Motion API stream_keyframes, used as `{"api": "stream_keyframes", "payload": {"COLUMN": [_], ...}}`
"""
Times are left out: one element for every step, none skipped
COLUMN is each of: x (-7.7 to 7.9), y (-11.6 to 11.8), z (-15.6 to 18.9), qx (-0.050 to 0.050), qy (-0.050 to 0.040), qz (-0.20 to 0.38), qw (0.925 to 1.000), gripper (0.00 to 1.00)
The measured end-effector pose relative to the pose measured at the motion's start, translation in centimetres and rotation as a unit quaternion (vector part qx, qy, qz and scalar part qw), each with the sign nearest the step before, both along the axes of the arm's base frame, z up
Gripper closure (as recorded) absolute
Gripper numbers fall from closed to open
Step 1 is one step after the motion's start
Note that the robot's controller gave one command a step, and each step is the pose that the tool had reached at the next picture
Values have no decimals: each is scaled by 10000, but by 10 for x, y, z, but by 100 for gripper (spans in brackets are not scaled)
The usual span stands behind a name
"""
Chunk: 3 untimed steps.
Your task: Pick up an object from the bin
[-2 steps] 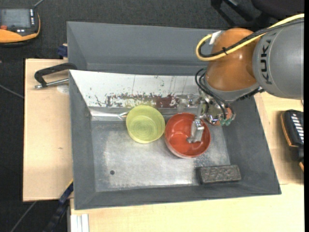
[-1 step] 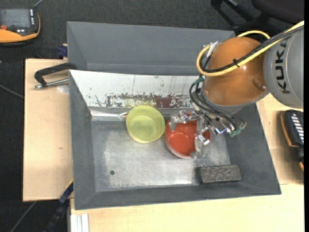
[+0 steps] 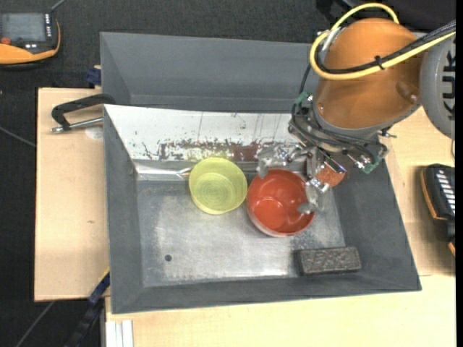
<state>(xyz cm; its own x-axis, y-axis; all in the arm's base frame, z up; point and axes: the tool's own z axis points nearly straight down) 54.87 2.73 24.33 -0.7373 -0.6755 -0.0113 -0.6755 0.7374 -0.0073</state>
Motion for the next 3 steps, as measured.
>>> {"api": "stream_keyframes", "payload": {"x": [-4,-2,41], "y": [13,13,11], "z": [-140,-137,2], "qx": [21,26,46], "qy": [20,-18,-95], "qz": [-1002,-1004,-884], "qw": [9950,9949,9960], "gripper": [0,100,100]}}
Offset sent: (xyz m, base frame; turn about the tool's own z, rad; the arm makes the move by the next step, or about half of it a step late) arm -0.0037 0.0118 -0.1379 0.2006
